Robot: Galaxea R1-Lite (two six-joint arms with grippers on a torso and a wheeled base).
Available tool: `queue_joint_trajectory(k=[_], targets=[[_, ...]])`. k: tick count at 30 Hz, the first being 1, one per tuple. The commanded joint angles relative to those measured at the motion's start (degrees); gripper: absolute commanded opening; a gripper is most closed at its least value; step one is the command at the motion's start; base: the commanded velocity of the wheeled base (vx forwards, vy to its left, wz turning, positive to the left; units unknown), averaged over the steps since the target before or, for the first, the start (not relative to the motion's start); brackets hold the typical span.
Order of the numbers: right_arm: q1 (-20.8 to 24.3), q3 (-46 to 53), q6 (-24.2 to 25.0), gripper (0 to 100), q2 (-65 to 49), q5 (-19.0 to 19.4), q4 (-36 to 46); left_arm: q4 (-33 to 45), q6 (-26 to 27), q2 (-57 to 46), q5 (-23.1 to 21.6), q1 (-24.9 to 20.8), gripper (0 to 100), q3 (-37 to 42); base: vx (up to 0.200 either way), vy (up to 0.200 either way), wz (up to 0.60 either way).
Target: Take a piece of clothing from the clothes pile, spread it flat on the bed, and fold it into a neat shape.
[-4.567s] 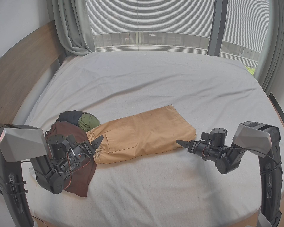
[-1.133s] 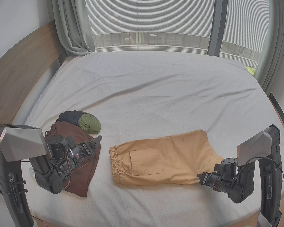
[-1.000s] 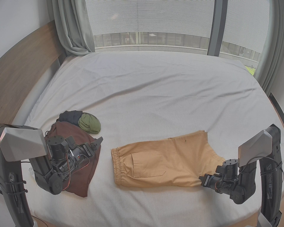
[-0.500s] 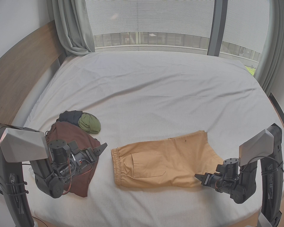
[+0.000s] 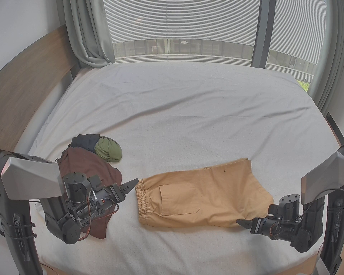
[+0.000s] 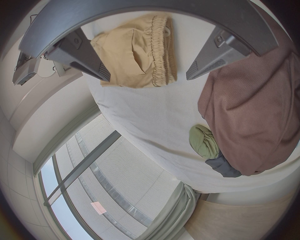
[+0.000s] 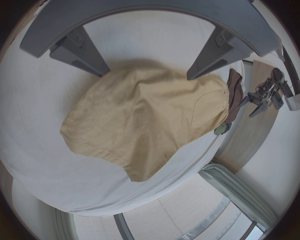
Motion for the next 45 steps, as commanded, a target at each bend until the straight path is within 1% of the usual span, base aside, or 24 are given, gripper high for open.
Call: queue_joint_trajectory(k=[1, 6, 7, 11, 19, 20, 21, 22, 25, 28, 31, 34, 40, 45], targets=[[1.4, 2.9, -0.3, 100, -3.5, 0.7, -0.1, 0.0, -0.2, 0.8, -0.2, -0.3, 100, 0.4, 0.000, 0.000, 0.00], [3.3, 4.9, 0.0, 100, -7.3, 2.0, -0.1, 0.0, -0.5, 2.6, -0.2, -0.6, 100, 0.8, 0.000, 0.000, 0.00], [4.0, 4.5, 0.1, 100, -9.0, 3.0, -0.1, 0.0, -0.5, 3.4, -0.2, -0.8, 100, 1.1, 0.000, 0.000, 0.00], [4.7, 2.0, 0.2, 100, -10.6, 3.2, 0.0, 0.0, -0.9, 4.1, -0.2, -1.6, 100, 1.8, 0.000, 0.000, 0.00], [4.7, -6.5, 0.4, 100, -9.9, 3.3, 0.5, -0.1, -1.9, 6.9, -0.2, -1.8, 100, 1.0, 0.000, 0.000, 0.00], [4.9, -7.3, 0.9, 100, -8.9, 3.8, 0.4, -0.1, -2.3, 7.7, -0.2, -2.0, 100, 0.8, 0.000, 0.000, 0.00], [5.0, -7.4, 0.9, 100, -8.8, 3.9, 0.3, -0.1, -2.4, 7.8, -0.2, -2.1, 100, 0.8, 0.000, 0.000, 0.00], [5.1, -7.9, 1.7, 100, -7.7, 4.8, 0.1, -0.1, -3.3, 8.7, -0.4, -2.6, 100, 0.6, 0.000, 0.000, 0.00], [4.9, -8.1, 2.0, 100, -7.0, 5.1, 0.0, -0.1, -4.3, 9.8, -0.4, -3.2, 100, -0.2, 0.000, 0.000, 0.00], [3.8, -8.7, 2.0, 100, -7.1, 6.3, 0.1, -0.1, -7.0, 11.3, -0.3, -4.7, 100, -1.6, 0.000, 0.000, 0.00], [2.6, -8.7, 2.0, 100, -7.3, 7.1, 0.1, -0.1, -8.0, 12.2, -0.1, -5.4, 100, -2.5, 0.000, 0.000, 0.00], [2.3, -8.7, 2.0, 100, -7.3, 7.2, 0.1, -0.1, -7.9, 13.5, 0.4, -5.3, 100, -3.8, 0.000, 0.000, 0.00], [2.2, -8.7, 2.1, 100, -7.0, 7.2, 0.0, -0.1, -8.0, 16.2, 3.7, -5.3, 100, -7.3, 0.000, 0.000, 0.00], [2.6, -8.7, 2.1, 100, -6.8, 7.2, 0.0, -0.1, -8.0, 19.1, 4.4, -5.4, 100, -9.9, 0.000, 0.000, 0.00]])
